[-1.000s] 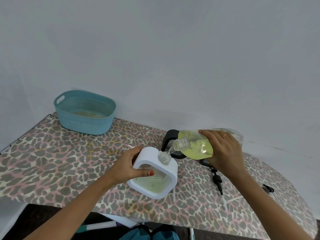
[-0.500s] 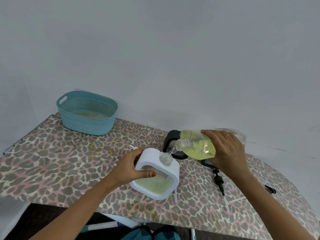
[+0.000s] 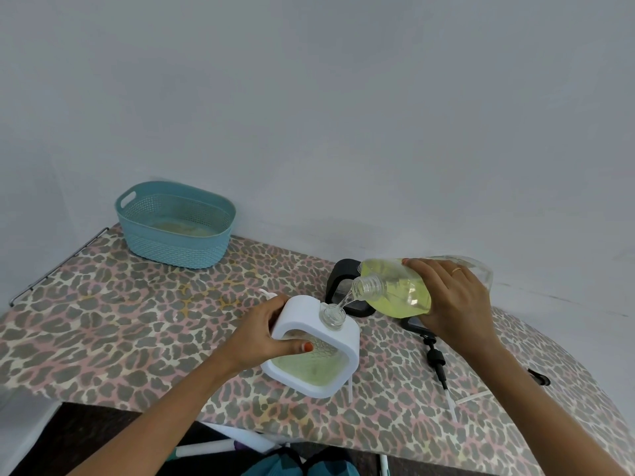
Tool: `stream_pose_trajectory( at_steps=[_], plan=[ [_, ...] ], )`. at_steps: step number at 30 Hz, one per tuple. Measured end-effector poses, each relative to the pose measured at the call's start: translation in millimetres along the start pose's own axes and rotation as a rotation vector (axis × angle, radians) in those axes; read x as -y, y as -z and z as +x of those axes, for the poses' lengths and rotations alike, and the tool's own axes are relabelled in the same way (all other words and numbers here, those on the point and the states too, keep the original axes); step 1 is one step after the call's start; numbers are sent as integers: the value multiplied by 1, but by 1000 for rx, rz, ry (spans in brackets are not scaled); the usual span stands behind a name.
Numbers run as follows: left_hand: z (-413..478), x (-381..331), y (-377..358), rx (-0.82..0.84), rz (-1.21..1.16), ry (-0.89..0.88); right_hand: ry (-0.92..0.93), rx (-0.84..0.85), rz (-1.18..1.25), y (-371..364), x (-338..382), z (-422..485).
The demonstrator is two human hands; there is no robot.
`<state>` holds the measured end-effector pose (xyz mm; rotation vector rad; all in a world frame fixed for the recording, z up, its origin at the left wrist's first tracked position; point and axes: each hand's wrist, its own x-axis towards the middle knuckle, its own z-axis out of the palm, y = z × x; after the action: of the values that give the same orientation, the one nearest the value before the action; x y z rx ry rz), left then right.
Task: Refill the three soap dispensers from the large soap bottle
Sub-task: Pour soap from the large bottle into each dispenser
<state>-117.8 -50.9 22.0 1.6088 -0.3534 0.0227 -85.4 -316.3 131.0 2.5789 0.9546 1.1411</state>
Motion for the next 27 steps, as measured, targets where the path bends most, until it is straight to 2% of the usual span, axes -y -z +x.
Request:
stream_pose_trajectory(
  at_steps=[27],
  plan=[
    [-1,-2,-5,-7,-45,7,2,11,-3,1,-2,-2]
  ],
)
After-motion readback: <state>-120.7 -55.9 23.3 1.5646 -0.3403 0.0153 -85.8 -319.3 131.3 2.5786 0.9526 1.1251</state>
